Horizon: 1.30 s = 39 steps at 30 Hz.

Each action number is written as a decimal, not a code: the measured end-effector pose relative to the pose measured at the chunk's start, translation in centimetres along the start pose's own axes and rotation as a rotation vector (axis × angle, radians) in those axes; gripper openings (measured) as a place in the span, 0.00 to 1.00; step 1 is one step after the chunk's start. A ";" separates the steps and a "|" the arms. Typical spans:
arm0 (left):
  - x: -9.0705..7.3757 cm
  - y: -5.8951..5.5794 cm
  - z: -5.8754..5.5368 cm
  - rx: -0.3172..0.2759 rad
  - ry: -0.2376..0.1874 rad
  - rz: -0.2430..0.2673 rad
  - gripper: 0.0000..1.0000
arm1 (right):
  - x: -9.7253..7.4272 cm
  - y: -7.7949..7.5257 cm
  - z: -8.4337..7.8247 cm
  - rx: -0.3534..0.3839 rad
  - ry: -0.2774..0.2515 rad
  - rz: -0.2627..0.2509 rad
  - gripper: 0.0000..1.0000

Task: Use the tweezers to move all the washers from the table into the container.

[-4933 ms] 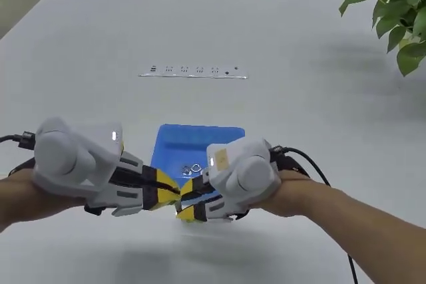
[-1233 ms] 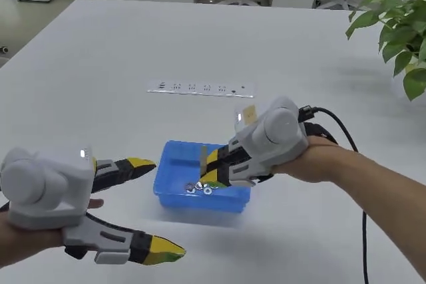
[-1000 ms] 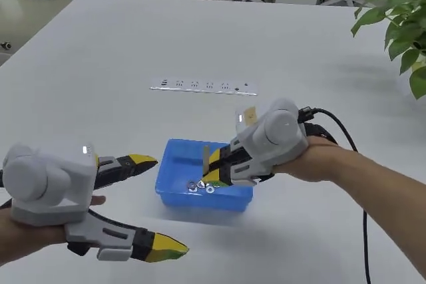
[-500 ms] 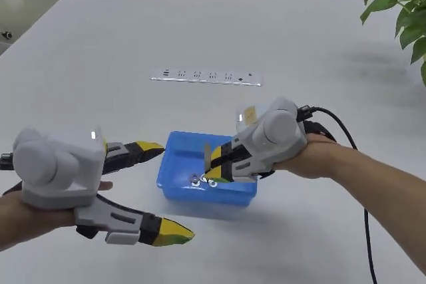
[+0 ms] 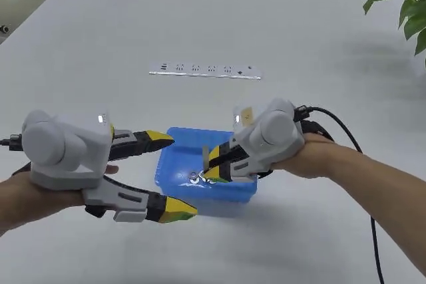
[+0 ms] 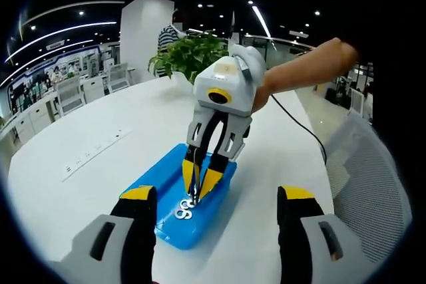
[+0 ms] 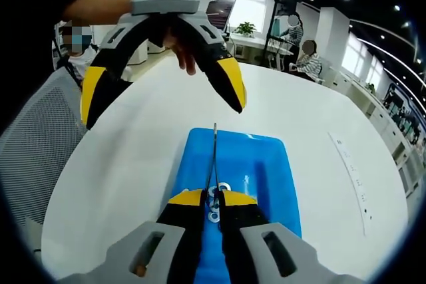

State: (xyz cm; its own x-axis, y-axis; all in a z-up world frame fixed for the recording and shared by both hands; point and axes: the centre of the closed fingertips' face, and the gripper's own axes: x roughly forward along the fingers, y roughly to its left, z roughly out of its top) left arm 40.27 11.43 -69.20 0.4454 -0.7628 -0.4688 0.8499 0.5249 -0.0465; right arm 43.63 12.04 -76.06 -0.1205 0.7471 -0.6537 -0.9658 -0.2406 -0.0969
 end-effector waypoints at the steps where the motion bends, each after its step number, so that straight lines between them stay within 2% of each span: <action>1: 0.1 0.0 0.0 0.007 0.000 -0.004 0.77 | 0.0 0.0 0.0 0.000 0.000 0.000 0.09; 8: 0.7 0.5 0.3 0.029 0.005 -0.029 0.56 | 0.3 0.0 -0.2 0.001 -0.001 0.005 0.09; 11: 1.1 0.8 0.4 0.043 0.016 -0.034 0.52 | 0.3 -0.2 -0.2 0.004 -0.004 0.003 0.10; 21: 2.1 2.0 0.9 0.104 0.042 -0.053 0.29 | 0.4 -0.2 -0.1 0.001 -0.001 0.005 0.10; 33: 3.0 2.3 1.2 0.154 0.052 -0.069 0.18 | 0.4 -0.2 -0.2 -0.007 0.005 0.008 0.10; 39: 3.2 2.3 1.4 0.181 0.051 -0.078 0.09 | 0.4 -0.1 -0.2 -0.009 0.006 0.008 0.10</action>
State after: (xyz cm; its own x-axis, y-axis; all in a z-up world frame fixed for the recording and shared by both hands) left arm 44.08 9.68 -69.54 0.3653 -0.7760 -0.5143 0.9201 0.3849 0.0728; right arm 43.74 12.26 -76.50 -0.1270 0.7412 -0.6592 -0.9626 -0.2526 -0.0985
